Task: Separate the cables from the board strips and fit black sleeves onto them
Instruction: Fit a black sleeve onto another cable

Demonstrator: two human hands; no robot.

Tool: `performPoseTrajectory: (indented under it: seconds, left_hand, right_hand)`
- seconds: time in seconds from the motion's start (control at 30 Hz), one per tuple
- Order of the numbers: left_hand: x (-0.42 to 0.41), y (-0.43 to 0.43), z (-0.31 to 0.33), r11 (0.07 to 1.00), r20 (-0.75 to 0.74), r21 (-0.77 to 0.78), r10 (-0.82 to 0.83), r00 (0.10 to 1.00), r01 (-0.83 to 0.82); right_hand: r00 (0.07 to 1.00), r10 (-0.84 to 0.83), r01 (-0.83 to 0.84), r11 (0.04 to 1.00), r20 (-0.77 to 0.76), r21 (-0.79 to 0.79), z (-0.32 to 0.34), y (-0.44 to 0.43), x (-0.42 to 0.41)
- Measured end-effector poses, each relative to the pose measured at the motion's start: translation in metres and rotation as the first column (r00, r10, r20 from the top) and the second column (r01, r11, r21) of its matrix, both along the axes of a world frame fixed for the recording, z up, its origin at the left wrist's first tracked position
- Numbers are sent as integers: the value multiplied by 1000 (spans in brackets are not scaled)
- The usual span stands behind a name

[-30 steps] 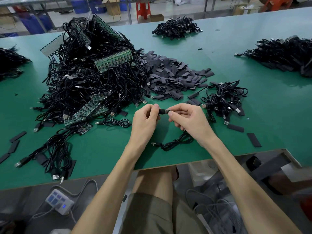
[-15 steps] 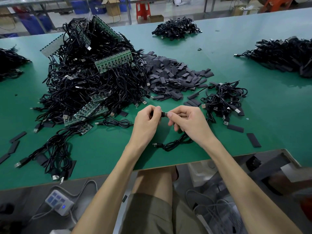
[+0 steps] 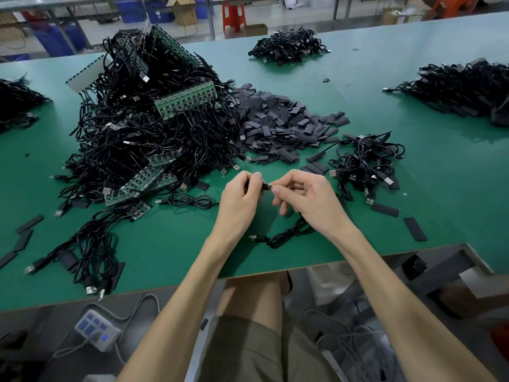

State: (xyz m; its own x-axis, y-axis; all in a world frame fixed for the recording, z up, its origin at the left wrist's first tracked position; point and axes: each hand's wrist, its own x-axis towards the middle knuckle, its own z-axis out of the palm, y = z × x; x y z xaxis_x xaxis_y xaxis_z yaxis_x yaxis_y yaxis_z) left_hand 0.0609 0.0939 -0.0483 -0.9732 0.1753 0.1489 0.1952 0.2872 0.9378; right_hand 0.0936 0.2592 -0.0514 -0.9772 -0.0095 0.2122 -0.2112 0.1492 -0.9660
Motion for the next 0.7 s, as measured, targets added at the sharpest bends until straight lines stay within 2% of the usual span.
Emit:
performPoseTrajectory:
  seconds: [0.17, 0.57, 0.7]
  left_hand:
    - [-1, 0, 2, 989, 68, 148, 0, 998, -11]
    - [-1, 0, 0, 999, 38, 40, -35, 999, 34]
    - [-1, 2, 0, 998, 56, 52, -19, 998, 16]
  right_hand:
    - [997, -38, 36, 999, -66, -20, 1, 0, 0]
    - [997, -48, 46, 999, -54, -24, -2, 0, 2]
    - [995, -64, 63, 998, -70, -14, -2, 0, 1]
